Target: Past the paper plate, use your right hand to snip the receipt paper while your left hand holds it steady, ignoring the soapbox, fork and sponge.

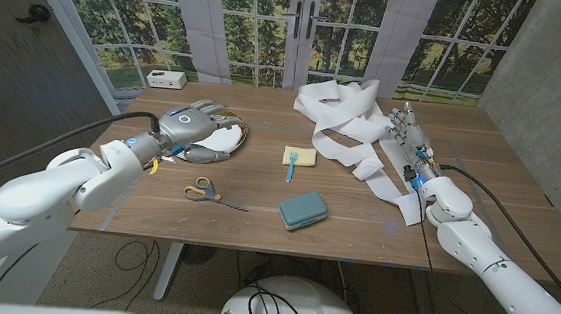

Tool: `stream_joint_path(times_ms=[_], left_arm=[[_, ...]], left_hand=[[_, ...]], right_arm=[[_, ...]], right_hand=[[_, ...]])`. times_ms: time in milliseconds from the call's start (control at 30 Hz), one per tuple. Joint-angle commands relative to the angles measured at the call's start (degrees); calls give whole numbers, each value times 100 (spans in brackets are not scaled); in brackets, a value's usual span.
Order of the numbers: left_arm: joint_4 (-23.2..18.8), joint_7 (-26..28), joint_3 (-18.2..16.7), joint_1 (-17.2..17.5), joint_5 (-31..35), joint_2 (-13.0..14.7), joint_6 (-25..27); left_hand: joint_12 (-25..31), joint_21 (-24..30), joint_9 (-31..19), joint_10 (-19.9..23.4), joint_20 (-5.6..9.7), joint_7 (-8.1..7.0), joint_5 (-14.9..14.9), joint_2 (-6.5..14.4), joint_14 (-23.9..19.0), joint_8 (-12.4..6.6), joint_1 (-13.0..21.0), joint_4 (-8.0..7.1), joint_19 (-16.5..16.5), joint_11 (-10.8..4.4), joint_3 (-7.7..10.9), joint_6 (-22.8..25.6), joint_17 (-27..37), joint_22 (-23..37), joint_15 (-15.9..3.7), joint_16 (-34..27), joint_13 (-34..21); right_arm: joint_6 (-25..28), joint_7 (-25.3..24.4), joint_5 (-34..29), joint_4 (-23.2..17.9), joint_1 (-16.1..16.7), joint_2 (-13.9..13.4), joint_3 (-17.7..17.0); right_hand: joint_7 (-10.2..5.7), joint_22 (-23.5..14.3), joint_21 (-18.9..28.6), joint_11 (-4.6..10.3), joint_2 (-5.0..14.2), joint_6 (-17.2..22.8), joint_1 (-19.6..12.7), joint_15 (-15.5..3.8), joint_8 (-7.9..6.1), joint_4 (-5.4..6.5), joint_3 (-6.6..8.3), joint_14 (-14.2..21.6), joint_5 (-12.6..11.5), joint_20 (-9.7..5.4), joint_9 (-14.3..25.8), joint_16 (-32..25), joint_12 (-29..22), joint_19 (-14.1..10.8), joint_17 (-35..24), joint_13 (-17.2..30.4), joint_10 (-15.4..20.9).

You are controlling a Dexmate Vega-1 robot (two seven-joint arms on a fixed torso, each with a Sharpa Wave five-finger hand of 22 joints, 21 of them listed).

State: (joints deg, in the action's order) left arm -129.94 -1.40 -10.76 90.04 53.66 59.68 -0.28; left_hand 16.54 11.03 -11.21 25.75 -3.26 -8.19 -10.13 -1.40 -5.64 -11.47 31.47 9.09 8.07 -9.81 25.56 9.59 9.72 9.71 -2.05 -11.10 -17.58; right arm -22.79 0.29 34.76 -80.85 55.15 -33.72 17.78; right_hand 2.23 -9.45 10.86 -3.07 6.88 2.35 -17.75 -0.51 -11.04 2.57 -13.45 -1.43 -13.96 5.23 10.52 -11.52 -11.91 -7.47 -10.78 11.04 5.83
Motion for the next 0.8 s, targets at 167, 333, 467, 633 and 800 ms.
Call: stream_joint_path(times_ms=[167, 333, 467, 633, 800], left_arm=[[-59, -379, -165, 84, 197, -324, -301], [-4, -418, -106, 32, 244, -321, -398], [66, -541, 7, -161, 218, -202, -492], [44, -711, -33, -185, 255, -101, -556], [103, -635, -245, -63, 283, -148, -694]], left_hand=[[26, -14, 5, 166, 60, 4, -20, -12, -21, -20, 71, -3, -16, -13, -14, 30, 21, 19, -380, 4, -29], [19, -15, 6, 162, 70, -2, -20, -19, -26, -26, 81, 1, -18, -23, -18, 43, 21, 18, -391, 3, -32], [11, -15, 7, 160, 80, -1, -21, -23, -22, -37, 96, 7, -17, -21, -19, 74, 21, 18, -400, 5, -37], [2, -15, 9, 152, 115, -5, -24, -21, -13, -34, 116, 12, -18, -28, -17, 67, 21, 18, -408, 8, -40], [-7, -21, 10, 154, 151, -38, -23, -24, 57, -32, 139, 16, -34, -39, -20, 66, 21, 18, -428, 34, -47]], right_arm=[[-73, 85, 53, 218, -118, 96, 29], [-151, 160, 40, 271, -168, 110, 44], [-236, 250, 64, 319, -188, 130, 50], [-304, 341, 66, 428, -260, 157, 68], [-346, 432, 71, 553, -363, 185, 88]], right_hand=[[-13, -30, -7, 10, -1, 21, -103, -30, -24, -7, 17, -12, 5, -4, 21, 21, 7, 3, -8, 13, 60], [-20, -30, -1, 12, 4, 25, -114, -42, -25, -12, 24, -6, 7, -11, 21, 20, 8, -9, -8, 13, 65], [-18, -30, 44, -17, 4, 33, -136, -36, -25, -22, 34, 52, 17, -110, 21, 3, 7, -141, -5, 14, 83], [-15, -30, 32, -9, 2, 36, -142, -37, -25, -25, 36, 53, 21, -88, 21, 6, 12, -124, -5, 14, 76], [-18, -30, 25, 5, 1, 40, -145, -44, -25, -26, 37, 51, 24, -69, 21, 8, 12, -113, -5, 14, 82]])
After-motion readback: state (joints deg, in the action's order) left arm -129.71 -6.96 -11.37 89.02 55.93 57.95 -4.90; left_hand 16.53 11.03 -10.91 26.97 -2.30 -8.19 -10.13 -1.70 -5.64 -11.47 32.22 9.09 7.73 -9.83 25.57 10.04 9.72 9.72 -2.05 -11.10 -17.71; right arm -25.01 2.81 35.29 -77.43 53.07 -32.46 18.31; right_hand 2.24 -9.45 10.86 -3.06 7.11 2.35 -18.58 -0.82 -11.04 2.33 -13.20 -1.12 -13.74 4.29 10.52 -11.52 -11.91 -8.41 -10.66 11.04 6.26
